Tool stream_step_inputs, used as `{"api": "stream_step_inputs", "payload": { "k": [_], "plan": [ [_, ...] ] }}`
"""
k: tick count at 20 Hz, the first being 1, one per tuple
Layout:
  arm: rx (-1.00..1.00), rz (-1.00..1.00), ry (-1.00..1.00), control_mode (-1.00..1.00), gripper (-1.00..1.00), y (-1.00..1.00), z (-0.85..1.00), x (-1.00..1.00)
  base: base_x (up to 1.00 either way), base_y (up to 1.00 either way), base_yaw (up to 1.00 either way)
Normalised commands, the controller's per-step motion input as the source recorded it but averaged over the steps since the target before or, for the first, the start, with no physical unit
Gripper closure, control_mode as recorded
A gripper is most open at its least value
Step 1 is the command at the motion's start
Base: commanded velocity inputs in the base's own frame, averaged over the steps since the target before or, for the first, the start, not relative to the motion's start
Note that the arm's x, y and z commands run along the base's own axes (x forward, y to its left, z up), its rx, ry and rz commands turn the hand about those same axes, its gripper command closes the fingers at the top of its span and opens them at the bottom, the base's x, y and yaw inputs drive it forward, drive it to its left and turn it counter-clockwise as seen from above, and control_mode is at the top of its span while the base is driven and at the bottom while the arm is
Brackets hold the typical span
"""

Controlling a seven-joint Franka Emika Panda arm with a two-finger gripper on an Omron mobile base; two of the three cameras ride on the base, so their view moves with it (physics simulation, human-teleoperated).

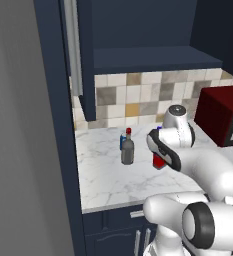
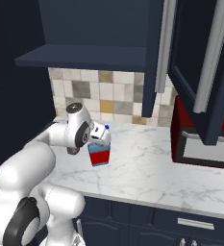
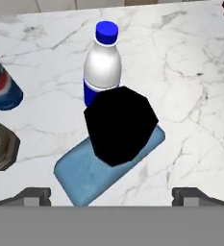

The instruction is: Sort all alcoholic drinks to one cabinet, and non-alcoholic drinks to the other.

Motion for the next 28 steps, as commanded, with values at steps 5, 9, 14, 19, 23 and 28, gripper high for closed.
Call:
{"api": "stream_step_inputs", "payload": {
  "k": [5, 9, 14, 19, 23, 28],
  "plan": [
    [-0.01, 0.0, -0.09, -1.0, -1.0, -0.07, 0.0, 0.02, 0.0, 0.0, 0.0],
    [-0.01, 0.0, -0.07, -1.0, -1.0, -0.08, -0.04, 0.01, 0.0, 0.0, 0.0],
    [0.0, 0.0, -0.01, -1.0, -1.0, -0.01, -0.22, 0.02, 0.0, 0.0, 0.0],
    [-0.01, 0.0, -0.03, -1.0, -1.0, 0.0, -0.19, 0.02, 0.0, 0.0, 0.0],
    [0.0, 0.0, -0.04, -1.0, -1.0, 0.0, -0.01, 0.03, 0.0, 0.0, 0.0],
    [0.0, 0.0, -0.02, -1.0, -1.0, 0.0, 0.02, 0.07, 0.0, 0.0, 0.0]
  ]
}}
